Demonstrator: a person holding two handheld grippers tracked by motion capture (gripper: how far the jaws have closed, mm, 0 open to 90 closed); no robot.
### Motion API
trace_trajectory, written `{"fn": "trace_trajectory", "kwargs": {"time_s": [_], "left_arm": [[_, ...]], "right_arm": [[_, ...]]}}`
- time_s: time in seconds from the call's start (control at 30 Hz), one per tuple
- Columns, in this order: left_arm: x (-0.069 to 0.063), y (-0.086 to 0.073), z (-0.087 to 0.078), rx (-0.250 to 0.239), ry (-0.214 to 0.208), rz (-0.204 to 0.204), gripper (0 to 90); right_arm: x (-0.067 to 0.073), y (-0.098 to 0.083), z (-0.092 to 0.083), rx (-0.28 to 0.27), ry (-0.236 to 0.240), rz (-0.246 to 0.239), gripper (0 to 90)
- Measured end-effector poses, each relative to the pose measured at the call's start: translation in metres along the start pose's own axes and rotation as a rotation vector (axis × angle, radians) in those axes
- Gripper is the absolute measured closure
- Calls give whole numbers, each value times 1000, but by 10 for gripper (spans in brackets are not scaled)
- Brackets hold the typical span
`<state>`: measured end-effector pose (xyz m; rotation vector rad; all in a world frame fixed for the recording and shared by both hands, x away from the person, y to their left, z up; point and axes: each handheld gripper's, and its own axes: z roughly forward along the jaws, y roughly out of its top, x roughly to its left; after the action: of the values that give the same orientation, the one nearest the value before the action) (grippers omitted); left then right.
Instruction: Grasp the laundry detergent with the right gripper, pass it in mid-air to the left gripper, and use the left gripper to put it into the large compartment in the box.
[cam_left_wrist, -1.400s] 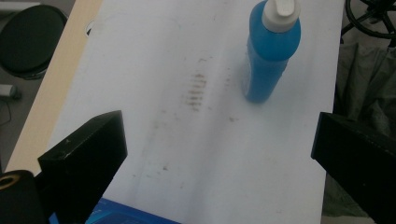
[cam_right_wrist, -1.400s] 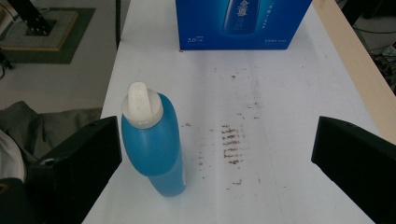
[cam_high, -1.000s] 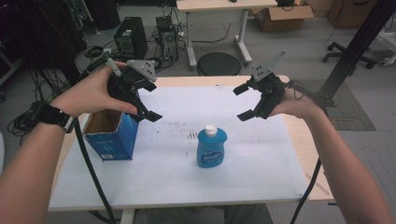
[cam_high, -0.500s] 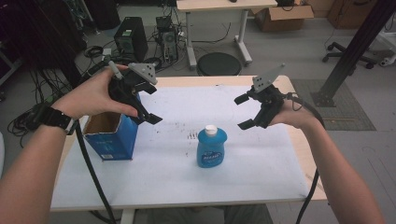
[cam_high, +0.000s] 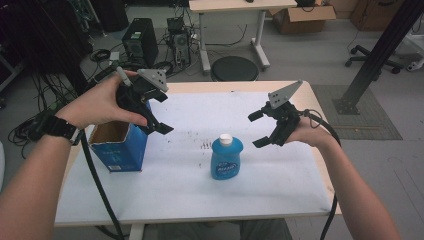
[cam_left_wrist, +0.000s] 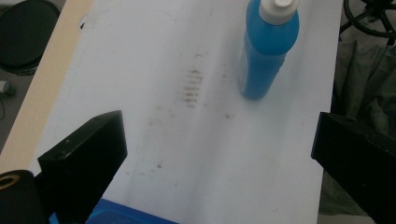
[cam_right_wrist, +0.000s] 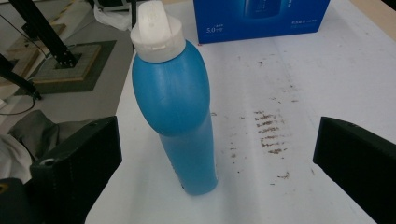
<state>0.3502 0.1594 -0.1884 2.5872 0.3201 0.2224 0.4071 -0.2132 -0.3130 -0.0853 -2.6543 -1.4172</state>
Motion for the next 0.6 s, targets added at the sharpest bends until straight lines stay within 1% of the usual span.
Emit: {"fn": "trace_trajectory", "kwargs": {"time_s": [0.07,0.1,0.13,0.2,0.3,0.33,0.4,0.47,0.6], "left_arm": [[0,0,0,3,0,4,40],[0,0,1,0,0,0,40],[0,-1,1,0,-1,-2,40],[0,-1,1,3,-2,-2,40],[-1,-1,2,0,-3,-1,40],[-1,-1,1,7,-3,5,40],[-1,-2,1,0,-2,-3,40],[-2,-2,1,-2,-3,-3,41],[-2,-3,0,0,-2,-2,40]], "right_arm": [[0,-3,4,-1,7,2,9],[1,-6,7,-11,15,2,11],[1,-6,7,-11,15,2,11],[1,-10,13,-17,27,7,11],[1,-11,16,-12,31,12,11],[2,-13,20,-24,42,12,14],[2,-14,21,-24,45,13,14],[4,-18,28,-18,51,16,14],[4,-21,33,-20,53,17,15]]}}
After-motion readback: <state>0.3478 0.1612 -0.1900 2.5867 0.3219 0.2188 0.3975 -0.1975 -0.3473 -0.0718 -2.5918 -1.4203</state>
